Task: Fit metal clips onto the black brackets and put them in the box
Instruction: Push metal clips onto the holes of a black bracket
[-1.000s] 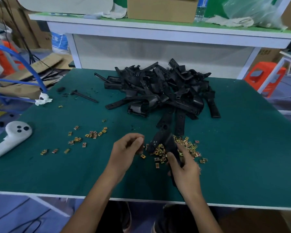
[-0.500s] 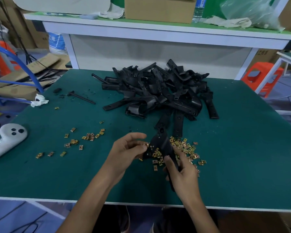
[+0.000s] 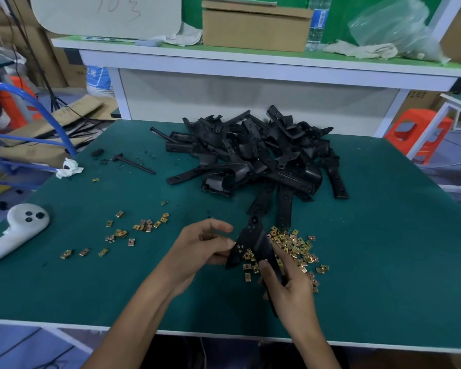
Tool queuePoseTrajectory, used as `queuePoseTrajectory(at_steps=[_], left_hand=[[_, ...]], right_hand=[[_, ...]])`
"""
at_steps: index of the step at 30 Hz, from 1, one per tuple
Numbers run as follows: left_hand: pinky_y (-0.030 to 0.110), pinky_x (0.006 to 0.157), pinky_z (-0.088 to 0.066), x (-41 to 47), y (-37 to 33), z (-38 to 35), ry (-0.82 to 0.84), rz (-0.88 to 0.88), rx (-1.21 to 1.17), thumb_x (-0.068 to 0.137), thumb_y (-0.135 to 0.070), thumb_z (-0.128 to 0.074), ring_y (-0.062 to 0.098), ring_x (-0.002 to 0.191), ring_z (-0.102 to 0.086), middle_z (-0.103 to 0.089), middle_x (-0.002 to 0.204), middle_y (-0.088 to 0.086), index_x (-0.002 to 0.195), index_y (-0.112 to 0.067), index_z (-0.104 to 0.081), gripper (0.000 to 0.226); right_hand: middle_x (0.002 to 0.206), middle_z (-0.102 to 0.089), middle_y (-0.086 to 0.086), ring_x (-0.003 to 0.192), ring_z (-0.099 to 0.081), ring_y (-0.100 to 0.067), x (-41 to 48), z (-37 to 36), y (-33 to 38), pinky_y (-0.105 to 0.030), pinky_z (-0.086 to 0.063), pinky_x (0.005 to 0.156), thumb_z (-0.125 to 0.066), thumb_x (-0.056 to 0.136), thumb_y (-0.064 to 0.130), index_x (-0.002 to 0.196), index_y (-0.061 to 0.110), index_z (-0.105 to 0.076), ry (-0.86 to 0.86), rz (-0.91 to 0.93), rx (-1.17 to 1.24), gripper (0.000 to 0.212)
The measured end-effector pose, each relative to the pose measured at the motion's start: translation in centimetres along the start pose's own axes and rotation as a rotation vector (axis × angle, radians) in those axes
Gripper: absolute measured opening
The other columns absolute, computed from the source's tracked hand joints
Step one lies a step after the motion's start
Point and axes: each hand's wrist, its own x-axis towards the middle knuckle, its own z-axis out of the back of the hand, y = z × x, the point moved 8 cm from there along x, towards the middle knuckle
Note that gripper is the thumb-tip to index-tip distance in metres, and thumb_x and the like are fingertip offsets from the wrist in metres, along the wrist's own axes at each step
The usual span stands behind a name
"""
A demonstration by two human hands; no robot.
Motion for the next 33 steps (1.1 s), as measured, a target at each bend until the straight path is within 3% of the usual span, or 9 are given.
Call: queuePoseTrajectory(at_steps=[4, 9, 13, 17, 18, 20, 23, 26, 33], left_hand=[[0.031, 0.070, -0.059, 0.1, 0.5, 0.2, -0.002, 0.021, 0.042, 0.086, 0.004, -0.071, 0.025, 0.078, -0.069, -0.072, 0.083, 0.013, 0.097, -0.010, -0.071, 0.017], [0.033, 0.080, -0.058, 0.3, 0.5, -0.4, 0.090, 0.039, 0.232, 0.084, -0.008, -0.077, 0.020, 0.080, -0.069, -0.072, 0.081, 0.008, 0.101, -0.020, -0.075, 0.021], [0.021, 0.076, -0.054, 0.7, -0.2, -1.7, 0.176, -0.009, 0.326, 0.087, -0.023, -0.074, 0.011, 0.079, -0.067, -0.073, 0.083, 0.000, 0.102, -0.025, -0.076, 0.015], [0.024, 0.074, -0.051, 2.0, -0.1, -2.1, -0.015, -0.105, 0.368, 0.103, -0.040, -0.051, 0.003, 0.076, -0.063, -0.072, 0.084, -0.009, 0.094, -0.021, -0.075, 0.032], [0.027, 0.079, -0.053, 2.4, 0.2, -1.9, -0.094, -0.125, 0.475, 0.104, -0.036, -0.048, 0.002, 0.085, -0.066, -0.074, 0.092, -0.012, 0.097, -0.025, -0.075, 0.030], [0.034, 0.094, -0.048, 3.4, 1.0, -2.5, -0.135, -0.248, 1.008, 0.102, -0.033, -0.050, 0.011, 0.108, -0.061, -0.069, 0.114, -0.010, 0.117, -0.029, -0.069, 0.024], [0.033, 0.099, -0.037, 4.0, 3.7, -3.0, -0.114, -0.227, 1.391, 0.097, -0.048, -0.054, 0.021, 0.117, -0.045, -0.053, 0.125, -0.005, 0.133, -0.034, -0.055, 0.039], [0.029, 0.094, -0.033, 4.3, 3.6, -2.7, -0.182, -0.280, 1.387, 0.096, -0.037, -0.056, 0.019, 0.113, -0.047, -0.054, 0.122, -0.006, 0.129, -0.032, -0.057, 0.034], [0.029, 0.086, -0.035, 4.4, 3.0, -2.2, -0.228, -0.311, 1.249, 0.094, -0.031, -0.057, 0.019, 0.102, -0.048, -0.057, 0.109, -0.005, 0.113, -0.025, -0.062, 0.020]], right_hand=[[0.072, -0.070, 0.001, 0.055, -0.064, -0.012, -0.1, -0.1, 0.0, -0.020, -0.050, 0.050, -0.059, 0.093, 0.053, 0.120, 0.077, -0.049, 0.001, 0.001, -0.002, 0.037], [0.077, -0.071, 0.012, 0.062, -0.065, -0.008, 0.1, -0.5, 0.0, -0.036, -0.055, 0.058, -0.061, 0.101, 0.040, 0.120, 0.075, -0.049, 0.032, 0.025, -0.107, 0.042], [0.073, -0.070, 0.001, 0.055, -0.064, -0.013, -0.1, 0.0, -0.6, -0.028, -0.052, 0.051, -0.059, 0.099, 0.047, 0.133, 0.064, -0.050, -0.021, -0.019, -0.045, 0.039], [0.066, -0.067, -0.008, 0.053, -0.065, -0.018, 0.0, 1.1, -1.1, -0.027, -0.052, 0.052, -0.060, 0.092, 0.057, 0.138, 0.048, -0.054, -0.123, -0.088, 0.058, 0.047], [0.065, -0.067, -0.009, 0.052, -0.065, -0.019, -0.1, 1.4, -1.0, -0.027, -0.052, 0.052, -0.060, 0.091, 0.058, 0.133, 0.057, -0.053, -0.144, -0.090, 0.073, 0.043], [0.066, -0.067, -0.009, 0.053, -0.066, -0.019, -0.3, 1.7, -0.8, -0.028, -0.053, 0.053, -0.061, 0.090, 0.057, 0.119, 0.073, -0.051, -0.176, -0.109, 0.098, 0.035], [0.070, -0.071, -0.005, 0.054, -0.066, -0.019, -0.4, 1.8, -1.0, -0.028, -0.054, 0.053, -0.063, 0.088, 0.056, 0.124, 0.063, -0.054, -0.187, -0.131, 0.120, 0.038], [0.071, -0.071, -0.006, 0.055, -0.065, -0.018, -0.4, 1.5, -1.0, -0.027, -0.053, 0.052, -0.064, 0.088, 0.054, 0.132, 0.052, -0.054, -0.172, -0.144, 0.132, 0.045], [0.067, -0.069, -0.001, 0.051, -0.065, -0.019, -0.4, 1.4, -0.7, -0.024, -0.051, 0.050, -0.064, 0.088, 0.055, 0.126, 0.061, -0.050, -0.171, -0.136, 0.109, 0.041]])
